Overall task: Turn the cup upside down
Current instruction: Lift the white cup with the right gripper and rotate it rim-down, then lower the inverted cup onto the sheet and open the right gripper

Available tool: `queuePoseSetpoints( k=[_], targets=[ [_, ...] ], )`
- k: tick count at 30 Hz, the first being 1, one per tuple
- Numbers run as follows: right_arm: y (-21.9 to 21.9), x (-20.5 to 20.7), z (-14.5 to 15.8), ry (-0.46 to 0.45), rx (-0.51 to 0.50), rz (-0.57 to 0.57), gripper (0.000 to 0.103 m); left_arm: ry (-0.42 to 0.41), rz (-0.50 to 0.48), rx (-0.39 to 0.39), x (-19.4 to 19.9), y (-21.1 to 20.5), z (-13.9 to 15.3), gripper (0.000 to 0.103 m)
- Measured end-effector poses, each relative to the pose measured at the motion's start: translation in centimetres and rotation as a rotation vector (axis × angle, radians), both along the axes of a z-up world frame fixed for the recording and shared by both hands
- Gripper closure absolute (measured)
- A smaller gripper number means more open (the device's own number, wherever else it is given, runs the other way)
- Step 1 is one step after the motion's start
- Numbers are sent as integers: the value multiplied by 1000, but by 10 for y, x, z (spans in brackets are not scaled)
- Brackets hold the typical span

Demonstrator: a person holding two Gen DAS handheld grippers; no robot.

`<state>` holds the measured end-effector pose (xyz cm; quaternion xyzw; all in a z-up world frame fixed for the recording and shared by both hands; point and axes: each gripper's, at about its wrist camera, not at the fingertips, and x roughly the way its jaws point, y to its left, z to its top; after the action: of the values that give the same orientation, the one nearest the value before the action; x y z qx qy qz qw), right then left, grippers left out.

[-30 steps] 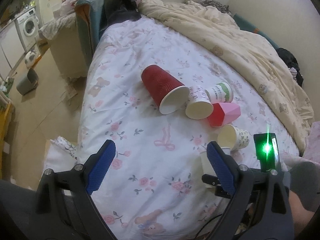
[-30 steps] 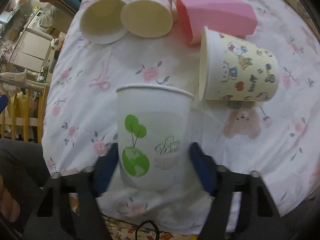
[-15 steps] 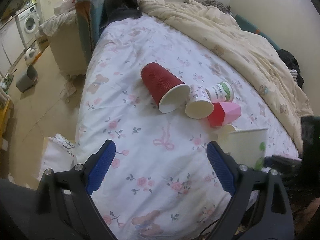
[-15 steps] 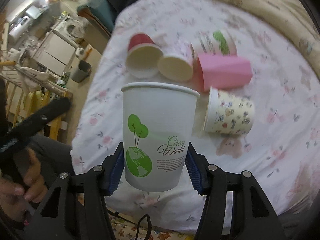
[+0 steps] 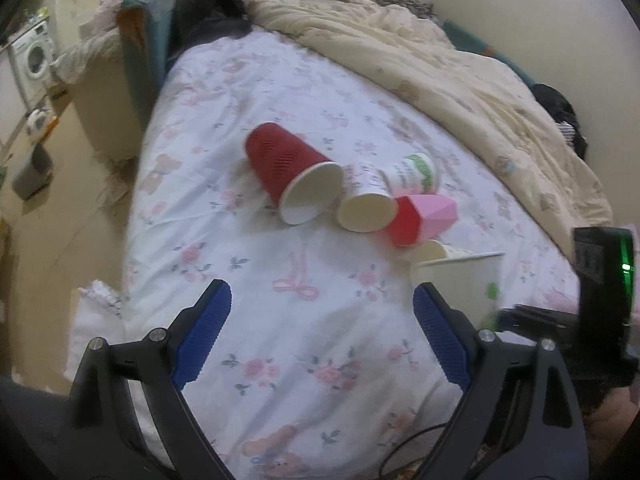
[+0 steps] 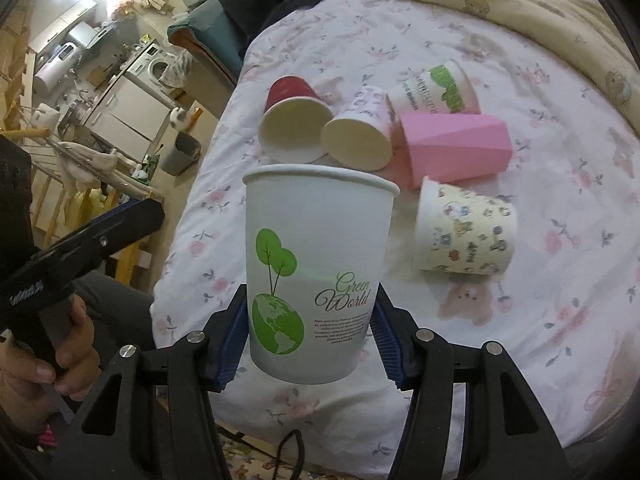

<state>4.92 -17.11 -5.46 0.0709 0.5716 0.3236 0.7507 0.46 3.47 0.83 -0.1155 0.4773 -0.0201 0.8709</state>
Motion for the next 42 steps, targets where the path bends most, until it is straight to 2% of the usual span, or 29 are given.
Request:
queuePoseSetpoints(
  k=[3, 7, 11, 17, 25, 33, 42],
  targets=[
    [4, -1, -1, 5, 1, 19, 44, -11, -55, -23, 1, -11, 2, 12],
    [11, -7, 1, -1, 8, 55, 44, 0, -136, -116, 6, -25, 2, 12],
    [19, -15, 5, -27, 10, 103, 45, 27, -160, -118, 10, -33, -1, 12],
    [24, -23, 12, -79, 18, 137, 46, 36, -141, -131, 7, -26, -6, 11],
    [23, -25, 15, -93, 15, 139, 47, 43, -90, -83, 9, -18, -9, 11],
    [20, -30, 24, -130, 15, 140, 47, 103, -20, -67, 13, -2, -22, 11],
    [18, -28, 27, -130, 26, 130, 48, 108, 6, -106, 11, 5, -20, 12]
  ],
)
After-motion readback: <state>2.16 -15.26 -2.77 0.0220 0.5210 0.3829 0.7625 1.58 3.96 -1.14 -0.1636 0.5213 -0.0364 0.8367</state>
